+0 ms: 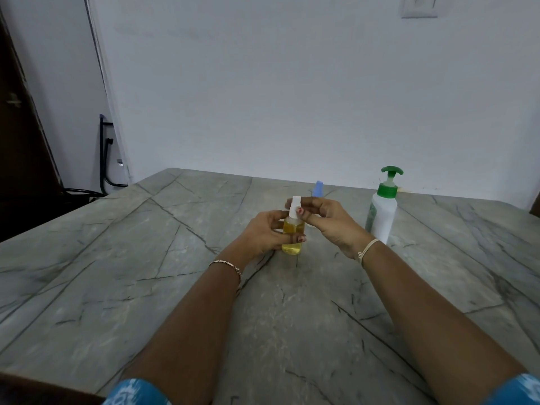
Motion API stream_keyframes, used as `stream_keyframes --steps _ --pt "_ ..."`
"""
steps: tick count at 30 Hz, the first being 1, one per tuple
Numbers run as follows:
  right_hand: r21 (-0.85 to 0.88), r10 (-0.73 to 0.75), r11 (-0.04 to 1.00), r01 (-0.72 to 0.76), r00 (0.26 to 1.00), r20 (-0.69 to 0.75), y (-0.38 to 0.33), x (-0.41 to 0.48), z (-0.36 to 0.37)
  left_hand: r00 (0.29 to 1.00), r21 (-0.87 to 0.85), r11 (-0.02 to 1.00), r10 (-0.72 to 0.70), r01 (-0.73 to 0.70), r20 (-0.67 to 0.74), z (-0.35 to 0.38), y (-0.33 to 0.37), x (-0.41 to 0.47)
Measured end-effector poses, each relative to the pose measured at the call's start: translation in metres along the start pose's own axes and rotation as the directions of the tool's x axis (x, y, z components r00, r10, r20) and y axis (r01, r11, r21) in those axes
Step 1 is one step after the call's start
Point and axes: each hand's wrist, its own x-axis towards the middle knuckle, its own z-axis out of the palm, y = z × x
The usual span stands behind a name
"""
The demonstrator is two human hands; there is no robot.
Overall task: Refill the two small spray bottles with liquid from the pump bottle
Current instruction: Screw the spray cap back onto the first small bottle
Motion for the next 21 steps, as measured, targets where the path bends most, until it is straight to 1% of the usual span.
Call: stream_keyframes --steps 1,3,6,8,10,12,14,16,18,21 --pt "0.022 -0.011 1.0 0.011 1.0 0.002 0.0 -0.001 0.0 1.0 -0.004 1.0 0.0 0.0 -0.001 0.0 -0.001 0.0" --pt "0.027 -0.048 0.998 0.05 0.996 -0.07 -0.002 -0.001 0.003 1.0 -0.013 1.0 0.005 -0.005 -0.009 0.001 -0.001 0.001" --pt "-0.021 -0.105 0.994 0.103 0.97 -0.218 -0.002 0.001 0.01 0.999 0.009 1.0 0.008 -0.008 -0.035 0.002 -0.001 0.001" --pt "-0.051 -0.128 0.992 0.119 0.961 -0.245 0.0 0.002 0.011 0.999 0.028 1.0 0.012 -0.011 -0.045 0.003 0.0 0.001" --pt "-0.045 -0.099 0.995 0.092 0.976 -0.194 0.002 0.002 0.007 0.999 0.019 1.0 0.009 -0.008 -0.042 0.003 0.0 0.0" --pt "0.02 -0.047 0.999 0.049 0.994 -0.096 0.003 0.0 0.002 1.0 0.0 1.0 0.007 -0.007 -0.025 0.003 0.001 -0.001" --pt "0.073 -0.034 0.997 0.034 0.999 -0.009 0.0 -0.002 -0.001 1.0 -0.008 1.0 -0.004 0.004 -0.01 0.003 0.002 -0.002" --pt "0.079 -0.031 0.996 0.028 0.999 0.035 -0.001 -0.003 -0.002 1.0 -0.002 1.0 -0.02 0.02 -0.007 0.002 0.003 -0.001" --pt "0.063 -0.038 0.997 0.036 0.999 0.026 -0.001 -0.002 -0.001 1.0 0.008 1.0 -0.023 0.023 -0.011 0.002 0.003 -0.001" --pt "-0.017 -0.073 0.997 0.073 0.996 -0.044 0.002 0.001 0.003 0.999 0.071 0.997 0.013 -0.01 -0.039 0.003 0.0 0.002"
